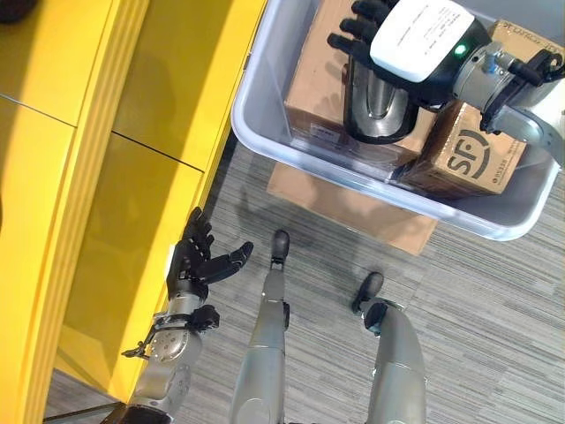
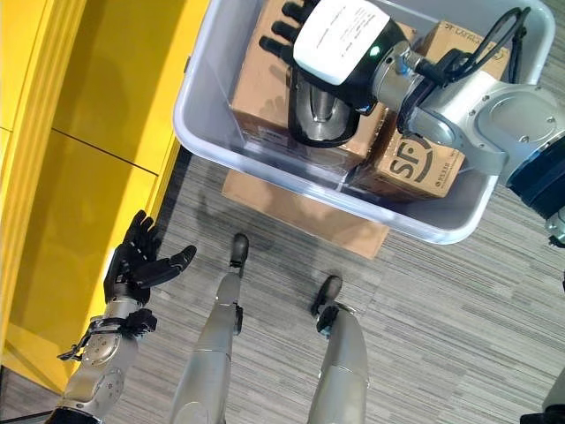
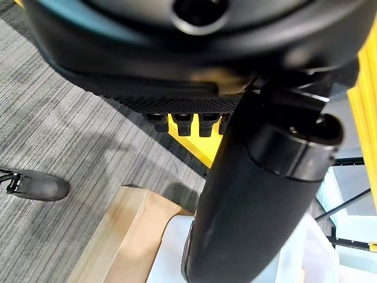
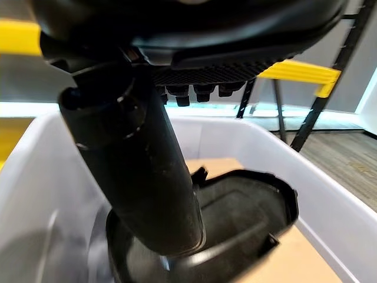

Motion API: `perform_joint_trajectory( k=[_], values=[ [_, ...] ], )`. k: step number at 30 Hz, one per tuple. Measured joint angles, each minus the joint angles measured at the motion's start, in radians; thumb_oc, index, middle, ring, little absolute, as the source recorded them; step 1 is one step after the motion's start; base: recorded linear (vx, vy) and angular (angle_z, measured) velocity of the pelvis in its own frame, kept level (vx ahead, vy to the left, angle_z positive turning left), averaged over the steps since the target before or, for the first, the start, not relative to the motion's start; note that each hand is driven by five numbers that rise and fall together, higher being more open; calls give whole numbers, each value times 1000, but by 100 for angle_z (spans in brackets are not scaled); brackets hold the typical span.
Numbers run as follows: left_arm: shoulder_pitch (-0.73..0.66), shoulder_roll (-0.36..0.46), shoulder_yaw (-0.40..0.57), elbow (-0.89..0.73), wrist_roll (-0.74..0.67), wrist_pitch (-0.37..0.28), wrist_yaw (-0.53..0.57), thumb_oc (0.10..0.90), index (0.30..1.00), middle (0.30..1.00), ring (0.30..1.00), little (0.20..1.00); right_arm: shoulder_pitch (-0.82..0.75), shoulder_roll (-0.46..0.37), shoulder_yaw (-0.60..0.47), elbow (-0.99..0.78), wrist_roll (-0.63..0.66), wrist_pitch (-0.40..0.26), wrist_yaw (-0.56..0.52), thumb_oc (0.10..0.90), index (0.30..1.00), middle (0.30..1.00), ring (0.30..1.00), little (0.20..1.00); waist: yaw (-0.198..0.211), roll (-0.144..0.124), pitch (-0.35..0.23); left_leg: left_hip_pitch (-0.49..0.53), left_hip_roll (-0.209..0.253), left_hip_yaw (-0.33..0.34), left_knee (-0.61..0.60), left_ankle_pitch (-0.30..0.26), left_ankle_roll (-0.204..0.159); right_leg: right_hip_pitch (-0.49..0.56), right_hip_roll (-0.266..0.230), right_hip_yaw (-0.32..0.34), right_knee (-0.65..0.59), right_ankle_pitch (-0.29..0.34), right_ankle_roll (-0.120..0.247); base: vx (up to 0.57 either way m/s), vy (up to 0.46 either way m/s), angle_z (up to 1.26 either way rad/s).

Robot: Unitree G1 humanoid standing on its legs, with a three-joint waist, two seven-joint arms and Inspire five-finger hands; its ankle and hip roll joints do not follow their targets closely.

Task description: Move parts from the plastic box to the shelf.

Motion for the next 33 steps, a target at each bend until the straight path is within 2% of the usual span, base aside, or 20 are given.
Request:
perform_joint_trajectory(
  k=[3, 5, 12, 13, 16, 33],
  values=[
    [5, 5, 1, 0, 1, 0, -2, 900, 1000, 1000, 1000, 1000, 1, -4, 0, 4, -48, -14, 7, 900, 1000, 1000, 1000, 1000, -2, -34, -1, 0, 3, 0, 0, 0, 1, 0, 3, 0, -1, 0, -1, 0, -10, -1],
    [7, 8, 1, 0, 2, 0, -3, 900, 1000, 1000, 1000, 1000, 2, -11, 0, 9, -67, -17, 14, 900, 1000, 1000, 1000, 1000, 4, -47, -1, -1, 3, -1, -1, -1, 1, 0, 3, -2, -1, 0, -1, -3, -15, 1],
    [29, 50, 3, 0, 2, 0, -3, 900, 1000, 1000, 1000, 1000, 11, -11, 0, 29, -118, -28, 26, 900, 1000, 1000, 1000, 1000, 20, -56, -1, -3, 3, -4, -1, -1, 1, 0, 2, -4, 1, 0, -1, 25, -11, 0],
    [30, 60, 4, 0, 2, 0, -3, 900, 1000, 1000, 1000, 1000, 17, -11, 4, 43, -147, -37, 30, 900, 1000, 1000, 1000, 1000, 20, -67, -1, -2, 1, -2, -1, -12, 8, 0, 1, -1, -3, -10, 0, -2, -23, 4],
    [31, 74, 3, 0, 2, 0, -15, 900, 1000, 1000, 1000, 1000, 25, -17, 3, 72, -177, -48, 34, 900, 1000, 1000, 1000, 1000, 23, -81, -2, -5, 2, -1, -1, 0, 15, 1, 1, -7, -2, -3, -4, 0, -14, 2],
    [34, 92, -1, 1, 10, 0, -27, 900, 1000, 1000, 1000, 1000, 73, -21, -19, 237, -221, -41, -10, 900, 1000, 1000, 1000, 1000, 59, -79, -1, -4, -10, -1, -19, -6, 20, -15, -15, -2, 19, -26, 2, 9, -12, 1]
  ],
)
